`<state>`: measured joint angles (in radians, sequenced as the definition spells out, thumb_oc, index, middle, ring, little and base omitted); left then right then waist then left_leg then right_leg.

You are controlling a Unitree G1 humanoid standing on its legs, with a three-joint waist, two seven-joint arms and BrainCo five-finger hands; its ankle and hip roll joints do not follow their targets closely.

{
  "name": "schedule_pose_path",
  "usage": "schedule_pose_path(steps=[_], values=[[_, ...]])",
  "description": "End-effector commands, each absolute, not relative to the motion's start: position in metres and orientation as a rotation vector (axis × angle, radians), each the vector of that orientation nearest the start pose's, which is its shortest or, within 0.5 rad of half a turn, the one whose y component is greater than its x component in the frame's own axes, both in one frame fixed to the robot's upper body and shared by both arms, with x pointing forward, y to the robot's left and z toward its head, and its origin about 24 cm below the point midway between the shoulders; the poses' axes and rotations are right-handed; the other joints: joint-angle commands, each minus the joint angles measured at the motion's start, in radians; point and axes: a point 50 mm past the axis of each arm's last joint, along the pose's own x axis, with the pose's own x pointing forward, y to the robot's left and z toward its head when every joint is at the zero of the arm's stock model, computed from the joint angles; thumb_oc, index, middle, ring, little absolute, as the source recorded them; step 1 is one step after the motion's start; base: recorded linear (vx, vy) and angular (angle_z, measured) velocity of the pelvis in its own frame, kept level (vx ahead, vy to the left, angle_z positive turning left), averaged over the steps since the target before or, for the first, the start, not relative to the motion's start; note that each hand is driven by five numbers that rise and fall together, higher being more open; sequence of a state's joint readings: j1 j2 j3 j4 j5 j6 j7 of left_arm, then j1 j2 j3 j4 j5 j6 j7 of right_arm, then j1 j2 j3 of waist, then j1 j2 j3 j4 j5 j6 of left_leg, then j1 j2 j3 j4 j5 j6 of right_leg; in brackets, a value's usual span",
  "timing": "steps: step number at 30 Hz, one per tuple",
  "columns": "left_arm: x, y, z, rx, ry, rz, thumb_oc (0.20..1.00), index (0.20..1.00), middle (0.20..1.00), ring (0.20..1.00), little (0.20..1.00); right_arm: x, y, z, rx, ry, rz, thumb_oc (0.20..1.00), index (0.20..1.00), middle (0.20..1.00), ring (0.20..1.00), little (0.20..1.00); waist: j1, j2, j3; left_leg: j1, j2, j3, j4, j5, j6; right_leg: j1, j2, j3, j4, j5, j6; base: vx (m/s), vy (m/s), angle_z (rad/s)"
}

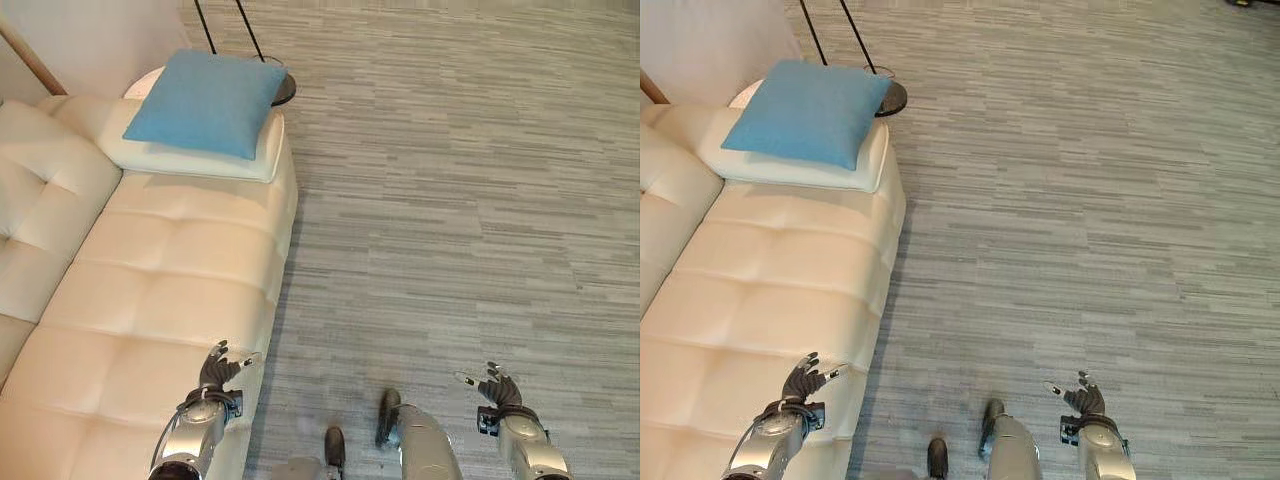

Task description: Pick up all the scattered cushions and arrange them neatly on the sofa.

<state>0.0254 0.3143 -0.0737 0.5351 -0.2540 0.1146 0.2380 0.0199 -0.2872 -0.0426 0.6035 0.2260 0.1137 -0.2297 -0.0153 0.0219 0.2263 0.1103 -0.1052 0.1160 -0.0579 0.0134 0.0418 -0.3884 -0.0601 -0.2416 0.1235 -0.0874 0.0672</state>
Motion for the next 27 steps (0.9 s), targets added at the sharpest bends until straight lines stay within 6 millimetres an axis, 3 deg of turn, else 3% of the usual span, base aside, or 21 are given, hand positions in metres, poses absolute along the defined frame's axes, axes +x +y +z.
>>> schedule_pose_path(steps=[1, 5, 6, 7, 9, 11, 13, 14, 15, 16, 18, 19, 21, 22, 24, 25, 26, 27], values=[[0.205, 0.258, -0.06, 0.228, 0.581, 0.336, 1.0, 1.0, 1.0, 1.0, 1.0, 0.193, -0.27, -0.075, -0.116, 0.657, -0.475, 1.0, 1.0, 1.0, 1.0, 1.0, 0.002, -0.02, 0.036, -0.058, 0.048, -0.013, -0.024, -0.095, -0.029, 0.161, -0.033, 0.065, -0.209, 0.133, 0.086, 0.35, -0.095, 0.07], [0.205, 0.256, -0.061, 0.229, 0.578, 0.328, 1.0, 1.0, 1.0, 1.0, 1.0, 0.185, -0.276, -0.079, -0.114, 0.677, -0.506, 1.0, 1.0, 1.0, 1.0, 1.0, -0.003, -0.018, 0.014, 0.019, 0.046, -0.018, -0.013, -0.148, -0.044, 0.11, -0.044, 0.054, -0.211, 0.147, 0.111, 0.35, -0.103, 0.24], [0.205, 0.256, -0.061, 0.229, 0.578, 0.328, 1.0, 1.0, 1.0, 1.0, 1.0, 0.185, -0.276, -0.079, -0.114, 0.677, -0.506, 1.0, 1.0, 1.0, 1.0, 1.0, -0.003, -0.018, 0.014, 0.019, 0.046, -0.018, -0.013, -0.148, -0.044, 0.11, -0.044, 0.054, -0.211, 0.147, 0.111, 0.8, -0.297, 0.28], [0.197, 0.252, -0.069, 0.218, 0.612, 0.315, 1.0, 1.0, 1.0, 1.0, 1.0, 0.177, -0.278, -0.082, -0.111, 0.698, -0.509, 1.0, 1.0, 1.0, 1.0, 1.0, -0.016, -0.011, -0.02, 0.094, 0.069, -0.04, 0.01, -0.197, -0.056, 0.153, -0.043, 0.025, -0.211, 0.178, 0.1, 0.64, -0.246, 0.26], [0.195, 0.25, -0.071, 0.212, 0.625, 0.311, 1.0, 1.0, 1.0, 1.0, 1.0, 0.175, -0.281, -0.082, -0.121, 0.702, -0.508, 1.0, 1.0, 1.0, 1.0, 1.0, -0.019, 0.0, -0.026, 0.1, 0.085, -0.044, 0.036, -0.195, -0.065, 0.172, -0.037, 0.011, -0.211, 0.18, 0.091, 0.59, -0.267, 0.18], [0.191, 0.245, -0.075, 0.198, 0.637, 0.299, 1.0, 1.0, 1.0, 1.0, 1.0, 0.175, -0.283, -0.081, -0.129, 0.7, -0.502, 1.0, 1.0, 1.0, 1.0, 1.0, -0.027, 0.016, -0.039, 0.096, 0.124, -0.058, 0.111, -0.137, -0.09, 0.206, -0.007, 0.005, -0.197, 0.157, 0.062, 0.54, -0.347, 0.12], [0.189, 0.242, -0.077, 0.178, 0.647, 0.277, 1.0, 1.0, 1.0, 1.0, 1.0, 0.175, -0.287, -0.08, -0.135, 0.697, -0.499, 1.0, 1.0, 1.0, 1.0, 1.0, -0.026, 0.026, -0.043, 0.059, 0.152, -0.065, 0.249, -0.024, -0.119, 0.243, 0.019, -0.005, -0.168, 0.107, 0.028, 0.59, -0.461, -0.02], [0.188, 0.239, -0.078, 0.174, 0.654, 0.265, 1.0, 1.0, 1.0, 1.0, 1.0, 0.175, -0.287, -0.079, -0.121, 0.684, -0.501, 1.0, 1.0, 1.0, 1.0, 1.0, -0.02, 0.023, -0.042, 0.002, 0.166, -0.071, 0.409, 0.074, -0.133, 0.3, 0.043, 0.0, -0.178, 0.068, -0.005, 0.47, -0.401, -0.21], [0.188, 0.239, -0.078, 0.174, 0.654, 0.265, 1.0, 1.0, 1.0, 1.0, 1.0, 0.175, -0.287, -0.079, -0.12, 0.683, -0.501, 1.0, 1.0, 1.0, 1.0, 1.0, -0.02, 0.022, -0.043, -0.002, 0.165, -0.072, 0.413, 0.073, -0.133, 0.298, 0.042, 0.0, -0.18, 0.071, -0.005, 0.55, -0.464, -0.12], [0.189, 0.237, -0.079, 0.168, 0.655, 0.259, 1.0, 1.0, 1.0, 1.0, 1.0, 0.177, -0.29, -0.077, -0.135, 0.682, -0.497, 1.0, 1.0, 1.0, 1.0, 1.0, -0.006, 0.011, -0.026, -0.068, 0.152, -0.08, 0.534, 0.094, -0.128, 0.346, 0.048, 0.007, -0.192, 0.043, -0.026, 0.21, -0.186, -0.11], [0.19, 0.236, -0.078, 0.157, 0.649, 0.267, 1.0, 1.0, 1.0, 1.0, 1.0, 0.178, -0.29, -0.077, -0.139, 0.686, -0.494, 1.0, 1.0, 1.0, 1.0, 1.0, 0.005, 0.009, -0.02, -0.087, 0.136, -0.098, 0.599, 0.091, -0.126, 0.365, 0.052, 0.017, -0.192, 0.031, -0.031, 0.31, -0.188, -0.15], [0.19, 0.236, -0.078, 0.155, 0.65, 0.267, 1.0, 1.0, 1.0, 1.0, 1.0, 0.179, -0.291, -0.076, -0.148, 0.687, -0.491, 1.0, 1.0, 1.0, 1.0, 1.0, 0.016, 0.005, -0.016, -0.121, 0.114, -0.108, 0.623, 0.059, -0.124, 0.382, 0.052, 0.024, -0.191, 0.024, -0.033, 0.38, -0.176, -0.37], [0.186, 0.236, -0.079, 0.137, 0.653, 0.273, 1.0, 1.0, 1.0, 1.0, 1.0, 0.178, -0.294, -0.077, -0.152, 0.701, -0.497, 1.0, 1.0, 1.0, 1.0, 1.0, 0.027, -0.011, -0.01, -0.22, 0.089, -0.076, 0.598, -0.021, -0.102, 0.425, 0.037, 0.035, -0.192, 0.013, -0.028, 0.34, -0.169, -0.7], [0.186, 0.236, -0.079, 0.137, 0.654, 0.273, 1.0, 1.0, 1.0, 1.0, 1.0, 0.177, -0.294, -0.077, -0.151, 0.702, -0.497, 1.0, 1.0, 1.0, 1.0, 1.0, 0.028, -0.011, -0.01, -0.219, 0.09, -0.074, 0.598, -0.022, -0.101, 0.426, 0.037, 0.037, -0.191, 0.012, -0.027, 0.25, -0.114, -0.56], [0.183, 0.236, -0.08, 0.139, 0.66, 0.277, 1.0, 1.0, 1.0, 1.0, 1.0, 0.176, -0.293, -0.079, -0.154, 0.711, -0.498, 1.0, 1.0, 1.0, 1.0, 1.0, 0.037, -0.017, -0.014, -0.271, 0.052, -0.059, 0.477, -0.076, -0.086, 0.453, 0.028, 0.036, -0.199, 0.005, -0.016, 0.23, -0.035, -0.42], [0.181, 0.237, -0.081, 0.135, 0.668, 0.284, 1.0, 1.0, 1.0, 1.0, 1.0, 0.175, -0.293, -0.079, -0.156, 0.715, -0.496, 1.0, 1.0, 1.0, 1.0, 1.0, 0.039, -0.016, -0.018, -0.279, 0.045, -0.058, 0.415, -0.085, -0.081, 0.464, 0.03, 0.036, -0.2, -0.001, -0.014, 0.42, -0.008, -0.63], [0.177, 0.236, -0.084, 0.134, 0.68, 0.286, 1.0, 1.0, 1.0, 1.0, 1.0, 0.172, -0.293, -0.081, -0.172, 0.729, -0.49, 1.0, 1.0, 1.0, 1.0, 1.0, 0.042, -0.009, -0.025, -0.251, 0.047, -0.064, 0.187, -0.039, -0.08, 0.493, 0.04, 0.038, -0.201, -0.019, -0.011, 0.32, -0.004, -0.53], [0.177, 0.236, -0.084, 0.134, 0.681, 0.286, 1.0, 1.0, 1.0, 1.0, 1.0, 0.172, -0.293, -0.081, -0.172, 0.73, -0.49, 1.0, 1.0, 1.0, 1.0, 1.0, 0.042, -0.01, -0.023, -0.243, 0.045, -0.064, 0.176, -0.034, -0.08, 0.496, 0.039, 0.037, -0.2, -0.02, -0.011, 0.31, 0.001, -0.48]])
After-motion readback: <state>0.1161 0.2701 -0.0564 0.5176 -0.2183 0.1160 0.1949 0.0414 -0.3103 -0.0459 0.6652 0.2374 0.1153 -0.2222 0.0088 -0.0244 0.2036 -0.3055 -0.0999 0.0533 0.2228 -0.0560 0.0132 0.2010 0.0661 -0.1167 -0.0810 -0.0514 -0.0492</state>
